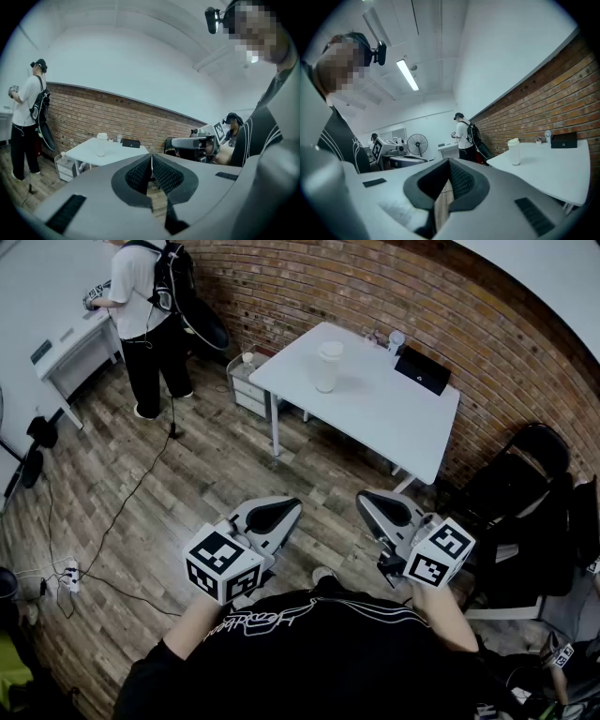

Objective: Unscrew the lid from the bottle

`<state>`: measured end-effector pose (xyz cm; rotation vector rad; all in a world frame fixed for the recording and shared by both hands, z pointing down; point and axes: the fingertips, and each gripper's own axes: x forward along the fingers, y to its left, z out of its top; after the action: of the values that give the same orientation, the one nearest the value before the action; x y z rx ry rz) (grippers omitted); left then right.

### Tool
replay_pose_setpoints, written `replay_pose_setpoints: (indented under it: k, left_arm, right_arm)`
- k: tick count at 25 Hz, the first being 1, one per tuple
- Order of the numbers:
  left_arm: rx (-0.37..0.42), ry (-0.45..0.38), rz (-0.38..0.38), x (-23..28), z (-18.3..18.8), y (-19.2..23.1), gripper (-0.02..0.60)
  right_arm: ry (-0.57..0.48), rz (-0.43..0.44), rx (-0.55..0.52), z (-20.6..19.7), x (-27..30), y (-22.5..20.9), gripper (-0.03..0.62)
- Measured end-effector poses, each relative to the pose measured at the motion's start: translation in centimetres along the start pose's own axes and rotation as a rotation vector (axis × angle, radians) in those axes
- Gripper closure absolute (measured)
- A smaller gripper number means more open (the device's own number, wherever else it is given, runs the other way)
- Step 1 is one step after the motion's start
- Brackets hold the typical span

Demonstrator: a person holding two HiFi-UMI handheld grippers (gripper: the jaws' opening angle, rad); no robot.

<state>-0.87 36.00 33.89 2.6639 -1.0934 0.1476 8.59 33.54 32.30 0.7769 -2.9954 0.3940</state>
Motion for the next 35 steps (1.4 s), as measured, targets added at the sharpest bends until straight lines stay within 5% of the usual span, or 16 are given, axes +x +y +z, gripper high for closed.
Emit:
replay_pose_setpoints:
  k: [12, 14, 16, 21, 35]
  left_arm:
    - [0.026, 0.004, 0.025, -1.1, -0.7, -0.5, 0.548]
    - [0.020, 0.004, 0.012, -0.7, -0.7, -0.7, 0.515]
    - [0.014, 0.000, 0.005, -0.4, -0.6, -0.6, 0.385]
    - [0.023, -0.010, 0.022, 1.4, -0.9, 0.7, 0.291]
    - [0.000, 0.115, 0.095, 12.2, -0.8, 14.5, 0.226]
  right_arm:
    - [0.000, -0.117, -0.014, -0.8, -2.3, -0.2, 0.603]
    - [0.008, -0.126, -0.023, -0.8, -2.8, -0.7, 0.574]
    - [0.005, -0.125, -0.025, -0.7, -2.9, -0.9, 0.539]
    - [-0.016, -0.124, 0.008, -1.1, -2.3, -3.3, 0.370]
    - [-0.020, -0.137, 0.012, 0.7, 6.0, -19.4, 0.212]
